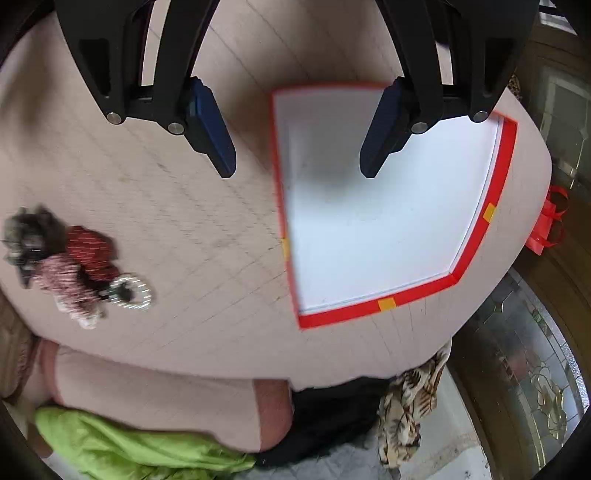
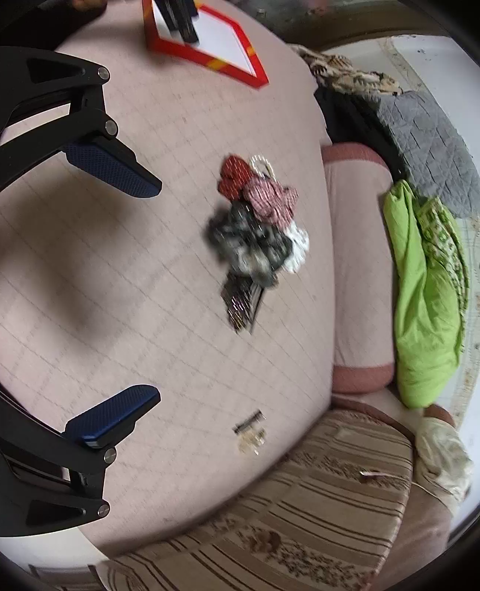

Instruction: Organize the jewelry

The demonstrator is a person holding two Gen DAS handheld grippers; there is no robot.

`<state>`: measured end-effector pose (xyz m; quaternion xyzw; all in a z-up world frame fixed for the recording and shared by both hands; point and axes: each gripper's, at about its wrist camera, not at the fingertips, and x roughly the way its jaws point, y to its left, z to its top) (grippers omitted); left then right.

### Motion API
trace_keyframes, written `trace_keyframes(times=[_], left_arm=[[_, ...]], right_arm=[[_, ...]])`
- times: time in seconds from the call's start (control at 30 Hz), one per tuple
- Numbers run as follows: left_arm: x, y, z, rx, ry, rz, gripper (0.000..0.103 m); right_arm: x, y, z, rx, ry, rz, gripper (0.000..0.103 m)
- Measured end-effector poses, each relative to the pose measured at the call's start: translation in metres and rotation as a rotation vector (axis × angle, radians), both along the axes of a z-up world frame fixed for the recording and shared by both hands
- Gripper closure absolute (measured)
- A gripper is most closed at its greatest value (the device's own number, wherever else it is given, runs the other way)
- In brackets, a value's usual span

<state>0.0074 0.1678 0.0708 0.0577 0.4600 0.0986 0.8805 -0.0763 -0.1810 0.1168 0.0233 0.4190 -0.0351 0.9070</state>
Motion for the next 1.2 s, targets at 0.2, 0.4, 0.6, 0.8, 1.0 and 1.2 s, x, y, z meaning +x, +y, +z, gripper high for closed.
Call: trace_keyframes(times=[0.2,0.4,0.6,0.8,1.0,1.2], left_arm=[[0.030,0.002,-0.033,-0.030,0.109,-0.016,0.089],[0.002,0.001,-0.033,-0.056,0.105,-0.030,0.100],[-0.030,0.002,-0.012,-0.094,0.049,-0.031,0.100],[-0.073,-0.018,0.070,-0.077,-0.230,-0.050,0.032],[-0.110,-0.049,0.119,0.004,-0.425,-0.095,0.018],[-0.129,-0.063,0.136,0.001,-0.454,-0.132,0.017]], right_arm=[[-0.011,0.011,0.010,0.009,-0.009,0.032,0.000],[-0.015,0.016,0.020,0.003,-0.028,0.055,0.000],[-0.015,0.023,0.022,0.018,-0.040,0.086,0.000],[-0.022,0.017,0.039,-0.007,-0.114,0.039,0.000],[-0.030,0.003,0.059,0.022,-0.164,-0.018,0.000],[-0.032,-0.003,0.061,0.118,-0.122,-0.011,0.000]])
